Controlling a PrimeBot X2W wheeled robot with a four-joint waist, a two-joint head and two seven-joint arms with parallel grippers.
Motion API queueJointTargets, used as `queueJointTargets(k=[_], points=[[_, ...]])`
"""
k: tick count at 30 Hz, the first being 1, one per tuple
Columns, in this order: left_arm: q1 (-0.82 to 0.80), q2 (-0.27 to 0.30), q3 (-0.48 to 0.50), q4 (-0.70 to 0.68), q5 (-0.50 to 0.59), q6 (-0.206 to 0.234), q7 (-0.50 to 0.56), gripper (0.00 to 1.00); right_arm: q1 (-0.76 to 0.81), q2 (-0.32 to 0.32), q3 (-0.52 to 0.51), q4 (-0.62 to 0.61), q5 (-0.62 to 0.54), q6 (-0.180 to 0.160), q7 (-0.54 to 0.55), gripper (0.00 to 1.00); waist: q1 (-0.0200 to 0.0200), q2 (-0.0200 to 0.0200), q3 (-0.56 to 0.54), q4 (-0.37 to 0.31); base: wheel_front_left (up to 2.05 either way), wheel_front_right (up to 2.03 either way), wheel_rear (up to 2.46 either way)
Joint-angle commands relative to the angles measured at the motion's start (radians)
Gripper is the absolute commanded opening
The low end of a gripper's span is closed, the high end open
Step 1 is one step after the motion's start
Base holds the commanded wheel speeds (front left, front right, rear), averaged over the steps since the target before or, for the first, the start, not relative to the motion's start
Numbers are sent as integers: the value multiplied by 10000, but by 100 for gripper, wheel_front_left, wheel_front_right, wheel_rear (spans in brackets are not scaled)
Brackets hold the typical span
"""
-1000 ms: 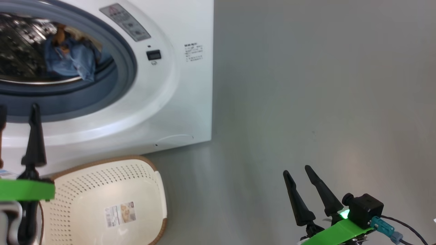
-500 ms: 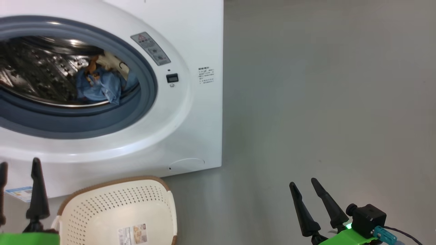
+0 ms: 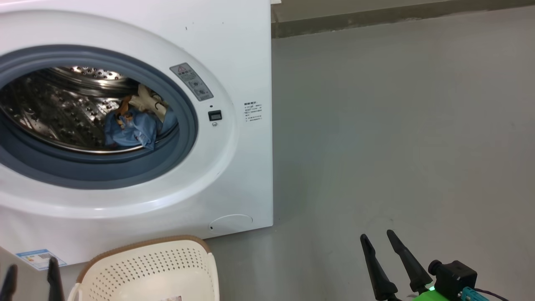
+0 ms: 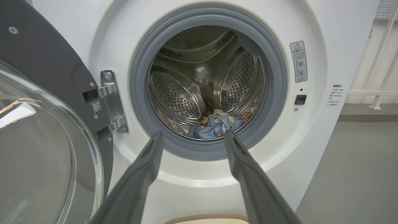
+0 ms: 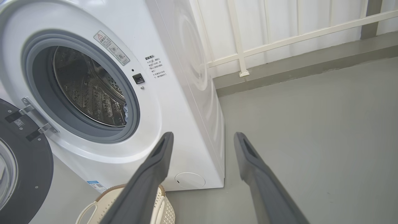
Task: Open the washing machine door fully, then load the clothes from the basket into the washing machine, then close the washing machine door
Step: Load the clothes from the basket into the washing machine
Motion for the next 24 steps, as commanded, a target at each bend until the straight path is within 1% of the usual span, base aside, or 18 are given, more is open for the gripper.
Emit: queueJointTargets(k=[1, 13, 24], points=[[-57, 91, 371, -277, 158, -29, -80, 100, -85, -22, 197, -197, -75, 27, -49, 100, 0, 0, -74, -32, 0, 0, 0], [905, -265, 265, 175, 157, -30, -80, 100, -87, -22, 162, -221, -183, 27, -49, 100, 0, 0, -178, -113, 0, 0, 0], [987, -261, 237, 459, -107, -30, -80, 100, -96, -22, 128, -267, -333, 27, -49, 100, 0, 0, -134, -139, 0, 0, 0]])
